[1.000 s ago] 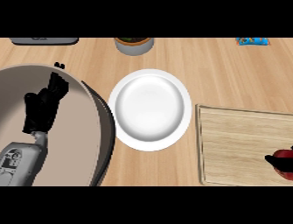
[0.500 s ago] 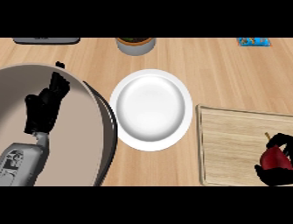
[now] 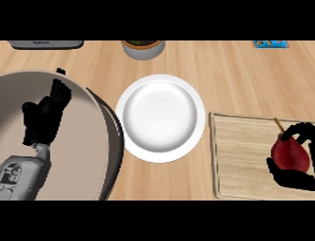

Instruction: Pick the pear from the tray and place it in the plate

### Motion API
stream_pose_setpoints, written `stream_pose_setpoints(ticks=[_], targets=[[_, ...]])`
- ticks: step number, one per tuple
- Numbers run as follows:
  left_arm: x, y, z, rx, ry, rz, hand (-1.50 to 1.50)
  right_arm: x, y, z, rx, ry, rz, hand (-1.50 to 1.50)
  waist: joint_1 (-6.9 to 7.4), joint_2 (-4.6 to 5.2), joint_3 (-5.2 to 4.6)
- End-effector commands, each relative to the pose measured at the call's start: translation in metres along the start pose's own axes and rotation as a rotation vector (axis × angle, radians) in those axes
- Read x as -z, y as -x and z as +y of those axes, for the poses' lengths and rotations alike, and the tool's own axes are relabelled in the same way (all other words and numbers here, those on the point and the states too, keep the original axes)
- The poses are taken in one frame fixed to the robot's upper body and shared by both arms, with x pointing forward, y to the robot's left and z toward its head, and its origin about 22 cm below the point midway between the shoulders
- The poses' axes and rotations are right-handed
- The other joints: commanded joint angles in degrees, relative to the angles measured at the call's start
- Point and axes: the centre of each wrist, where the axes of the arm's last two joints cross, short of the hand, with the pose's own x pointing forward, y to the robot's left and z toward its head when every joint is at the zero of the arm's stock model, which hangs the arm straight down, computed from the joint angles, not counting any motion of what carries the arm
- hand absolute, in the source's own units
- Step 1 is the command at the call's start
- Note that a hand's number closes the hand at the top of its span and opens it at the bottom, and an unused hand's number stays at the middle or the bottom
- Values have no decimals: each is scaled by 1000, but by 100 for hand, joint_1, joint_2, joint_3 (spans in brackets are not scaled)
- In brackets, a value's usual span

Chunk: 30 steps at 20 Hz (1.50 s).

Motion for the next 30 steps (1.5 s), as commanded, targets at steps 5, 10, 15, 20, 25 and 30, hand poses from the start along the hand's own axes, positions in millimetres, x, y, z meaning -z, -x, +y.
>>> stream_pose_setpoints(ticks=[5,10,15,20,25,30], targets=[[12,-2,-8,21,0,-26,0,-4,-62,-28,153,172,-289,150,40,39,-20],[17,7,8,20,-2,-14,0,-2,-102,-31,243,64,-329,150,58,47,-21],[4,11,9,19,4,-26,0,22,-151,-9,296,-13,-320,150,93,43,-20],[-6,17,-17,7,27,-19,0,36,-215,33,313,-66,-352,150,147,51,-20],[1,9,7,1,13,-21,0,62,-222,87,164,-111,-320,150,169,65,-19],[12,15,-13,26,24,-19,0,71,-242,115,26,-162,-265,150,178,84,-20]])
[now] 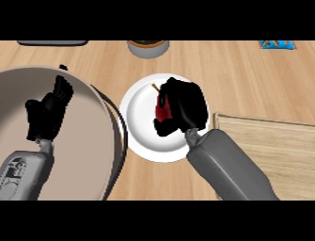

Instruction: Pick the pear from the tray and place it in the plate

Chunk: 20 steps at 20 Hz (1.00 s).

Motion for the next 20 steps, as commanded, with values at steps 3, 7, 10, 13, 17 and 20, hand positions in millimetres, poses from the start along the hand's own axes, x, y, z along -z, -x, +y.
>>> stream_pose_setpoints(ticks=[3,7,10,13,17,20], targets=[[-9,-11,6,-2,32,11,0,21,12,38,61,-94,158,-150,109,9,-18],[2,-9,-4,15,35,-6,0,23,18,60,163,-91,179,-150,148,40,-18],[-14,-1,-8,17,11,-11,0,30,27,64,199,-100,139,-150,106,20,-18],[5,-1,-10,16,35,-5,0,20,13,65,341,-57,111,-150,176,59,-16],[-2,-4,-14,9,16,9,0,26,11,44,546,82,93,-150,67,16,-14],[-5,-6,13,0,-7,20,0,24,20,33,648,170,128,-150,-77,-32,-18]])
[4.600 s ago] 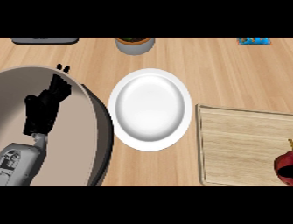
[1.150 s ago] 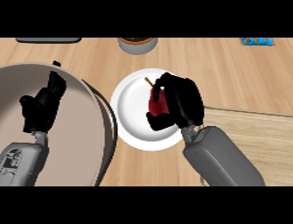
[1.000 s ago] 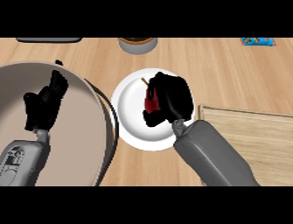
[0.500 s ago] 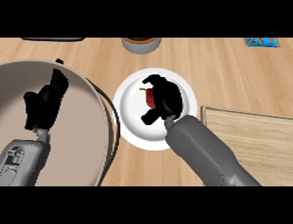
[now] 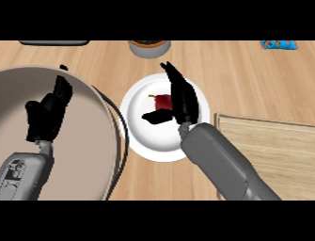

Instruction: Pick the pear from the tray and place it in the plate

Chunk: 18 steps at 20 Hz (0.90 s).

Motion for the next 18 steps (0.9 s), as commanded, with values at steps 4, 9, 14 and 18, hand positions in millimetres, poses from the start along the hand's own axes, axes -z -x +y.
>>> stream_pose_setpoints(ticks=[4,9,14,18], targets=[[-1,-1,-1,9,-28,14,0,3,14,-45,203,193,51,-150,-181,-33,-36],[-5,7,12,9,-51,35,0,-24,63,-114,227,258,57,-150,-248,-43,-37],[-11,29,-1,10,-35,31,0,-57,87,-167,240,231,54,-150,-278,-36,-41],[-22,8,5,7,-30,17,0,-63,132,-183,228,231,65,-150,-145,-26,-35]])
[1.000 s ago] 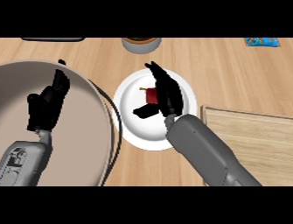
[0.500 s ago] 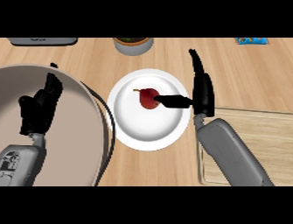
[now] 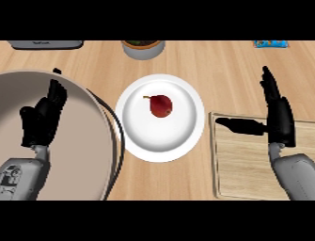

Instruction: Pick the pear from the tray and place it in the plate

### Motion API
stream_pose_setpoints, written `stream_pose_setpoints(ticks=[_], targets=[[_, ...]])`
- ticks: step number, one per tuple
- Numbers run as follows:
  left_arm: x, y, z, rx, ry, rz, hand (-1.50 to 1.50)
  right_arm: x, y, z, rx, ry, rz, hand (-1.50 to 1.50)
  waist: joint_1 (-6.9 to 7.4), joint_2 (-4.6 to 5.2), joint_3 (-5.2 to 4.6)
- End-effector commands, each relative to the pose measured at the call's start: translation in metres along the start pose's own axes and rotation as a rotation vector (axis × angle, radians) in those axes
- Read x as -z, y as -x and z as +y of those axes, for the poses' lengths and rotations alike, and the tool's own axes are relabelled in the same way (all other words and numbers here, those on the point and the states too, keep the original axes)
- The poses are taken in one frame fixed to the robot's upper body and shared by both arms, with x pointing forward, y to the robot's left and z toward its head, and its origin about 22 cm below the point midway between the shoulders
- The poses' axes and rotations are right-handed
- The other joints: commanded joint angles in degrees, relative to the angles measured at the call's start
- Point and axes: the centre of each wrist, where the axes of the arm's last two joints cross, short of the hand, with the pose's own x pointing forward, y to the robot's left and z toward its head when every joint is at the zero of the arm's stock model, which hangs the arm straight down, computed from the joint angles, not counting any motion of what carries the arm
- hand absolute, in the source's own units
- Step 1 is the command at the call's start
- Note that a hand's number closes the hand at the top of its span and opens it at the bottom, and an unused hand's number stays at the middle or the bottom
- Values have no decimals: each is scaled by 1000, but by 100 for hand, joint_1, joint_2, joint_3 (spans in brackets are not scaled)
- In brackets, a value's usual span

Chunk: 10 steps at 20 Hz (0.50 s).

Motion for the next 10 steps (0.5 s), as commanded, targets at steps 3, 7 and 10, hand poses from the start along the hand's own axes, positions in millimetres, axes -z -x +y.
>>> stream_pose_setpoints(ticks=[3,7,10], targets=[[7,-6,-20,8,8,21,0,2,9,-79,-5,-16,-16,-150,-4,25,-35],[0,3,-4,10,26,26,0,-10,38,-76,29,6,-6,-150,40,29,-36],[-8,8,-4,-17,32,23,0,-20,64,-97,3,-12,2,-150,43,28,-35]])
